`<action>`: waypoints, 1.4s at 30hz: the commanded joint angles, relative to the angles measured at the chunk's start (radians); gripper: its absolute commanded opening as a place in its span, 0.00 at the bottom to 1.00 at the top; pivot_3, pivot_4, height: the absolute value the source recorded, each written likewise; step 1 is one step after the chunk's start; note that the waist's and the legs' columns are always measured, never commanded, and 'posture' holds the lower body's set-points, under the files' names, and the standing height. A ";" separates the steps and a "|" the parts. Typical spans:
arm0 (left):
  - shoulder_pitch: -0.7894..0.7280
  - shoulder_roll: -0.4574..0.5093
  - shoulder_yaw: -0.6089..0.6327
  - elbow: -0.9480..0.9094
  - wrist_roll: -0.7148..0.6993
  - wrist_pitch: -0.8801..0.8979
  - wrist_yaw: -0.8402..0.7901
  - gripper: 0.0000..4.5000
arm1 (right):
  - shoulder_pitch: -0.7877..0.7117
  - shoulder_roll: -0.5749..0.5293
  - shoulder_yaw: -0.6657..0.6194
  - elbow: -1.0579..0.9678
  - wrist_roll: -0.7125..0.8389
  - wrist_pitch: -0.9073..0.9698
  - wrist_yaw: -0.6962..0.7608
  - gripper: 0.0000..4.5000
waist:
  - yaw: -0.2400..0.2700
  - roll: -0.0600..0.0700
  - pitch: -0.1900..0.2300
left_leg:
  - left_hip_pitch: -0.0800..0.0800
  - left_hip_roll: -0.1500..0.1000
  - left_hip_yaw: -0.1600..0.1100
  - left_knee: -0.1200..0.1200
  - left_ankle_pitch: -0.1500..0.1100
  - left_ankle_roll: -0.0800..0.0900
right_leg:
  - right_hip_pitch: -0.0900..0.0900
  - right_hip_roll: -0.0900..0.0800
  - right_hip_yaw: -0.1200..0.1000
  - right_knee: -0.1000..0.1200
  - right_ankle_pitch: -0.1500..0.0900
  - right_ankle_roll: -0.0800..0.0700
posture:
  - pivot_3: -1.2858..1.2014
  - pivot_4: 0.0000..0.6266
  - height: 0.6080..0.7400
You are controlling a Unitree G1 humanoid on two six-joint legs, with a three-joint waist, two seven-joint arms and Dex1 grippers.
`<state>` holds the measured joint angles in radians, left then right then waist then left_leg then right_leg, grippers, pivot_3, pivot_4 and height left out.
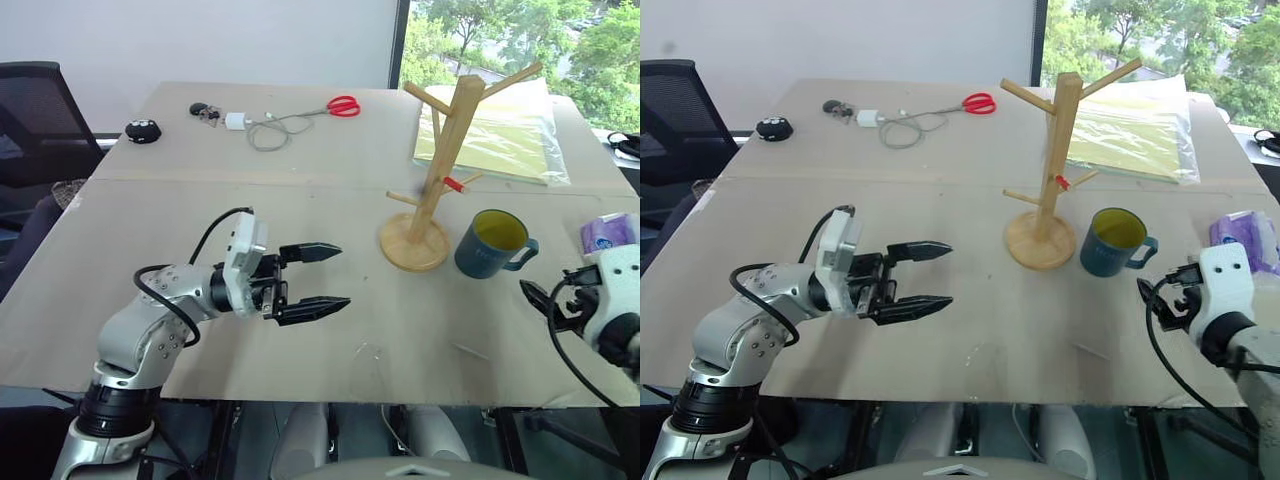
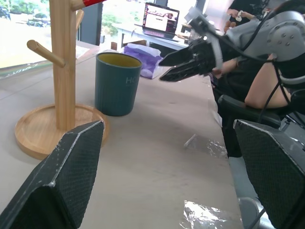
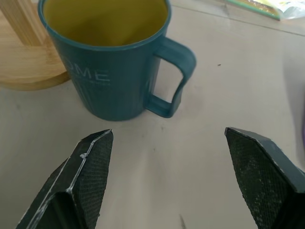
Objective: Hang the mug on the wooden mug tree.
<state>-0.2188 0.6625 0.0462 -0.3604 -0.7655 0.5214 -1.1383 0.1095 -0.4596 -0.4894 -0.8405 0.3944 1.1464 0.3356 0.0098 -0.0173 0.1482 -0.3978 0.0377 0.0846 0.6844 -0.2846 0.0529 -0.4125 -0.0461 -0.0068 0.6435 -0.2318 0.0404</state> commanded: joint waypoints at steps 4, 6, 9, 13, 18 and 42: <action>-0.016 0.017 0.018 -0.025 -0.010 0.003 0.003 1.00 | -0.031 0.039 0.091 0.099 -0.096 -0.165 -0.095 0.43 | 0.001 0.001 0.000 | -0.001 0.000 0.000 -0.001 0.001 -0.002 | -0.001 0.000 0.000 0.000 0.000 0.000 | 0.52 0.24 1.00; -0.003 0.023 0.028 -0.041 -0.018 0.012 0.015 1.00 | -0.044 0.062 0.108 0.119 -0.093 -0.183 -0.106 0.43 | 0.001 0.001 0.000 | -0.001 0.000 0.000 -0.002 0.001 -0.002 | -0.001 0.001 0.000 0.000 0.000 0.000 | 0.52 0.24 1.00; 0.009 0.026 0.037 -0.059 -0.024 0.020 0.032 1.00 | -0.064 0.076 0.137 0.153 -0.104 -0.208 -0.121 0.43 | -0.001 0.001 0.000 | -0.001 0.000 0.000 -0.002 0.001 -0.002 | -0.001 0.001 0.000 0.000 0.000 0.001 | 0.52 0.24 1.00; 0.014 0.026 0.046 -0.076 -0.032 0.028 0.051 1.00 | -0.091 0.089 0.184 0.198 -0.123 -0.224 -0.144 0.43 | -0.001 0.001 0.000 | -0.001 0.000 0.000 -0.002 0.001 -0.002 | -0.001 0.001 0.001 0.000 0.000 0.000 | 0.52 0.24 1.00; 0.025 0.033 0.060 -0.092 -0.035 0.035 0.067 1.00 | -0.116 0.107 0.205 0.251 -0.151 -0.260 -0.174 0.43 | 0.000 0.001 0.000 | -0.001 0.000 0.000 -0.002 0.001 -0.001 | -0.001 0.001 0.000 0.000 0.000 0.000 | 0.52 0.24 1.00; 0.003 0.034 0.081 -0.136 -0.148 0.113 0.103 1.00 | -0.104 0.077 0.172 0.341 -0.132 -0.459 -0.091 0.02 | 0.001 0.001 0.001 | -0.001 0.000 0.000 -0.002 0.001 -0.002 | -0.001 0.000 0.001 0.000 0.000 0.001 | 0.52 0.24 1.00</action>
<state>-0.1963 0.6982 0.1084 -0.4627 -0.8843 0.6357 -1.0350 -0.0044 -0.3599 -0.2632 -0.4174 0.2300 0.7150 0.2106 0.0104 -0.0159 0.1490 -0.3986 0.0377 0.0849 0.6824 -0.2835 0.0508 -0.4137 -0.0457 -0.0062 0.6432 -0.2315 0.0412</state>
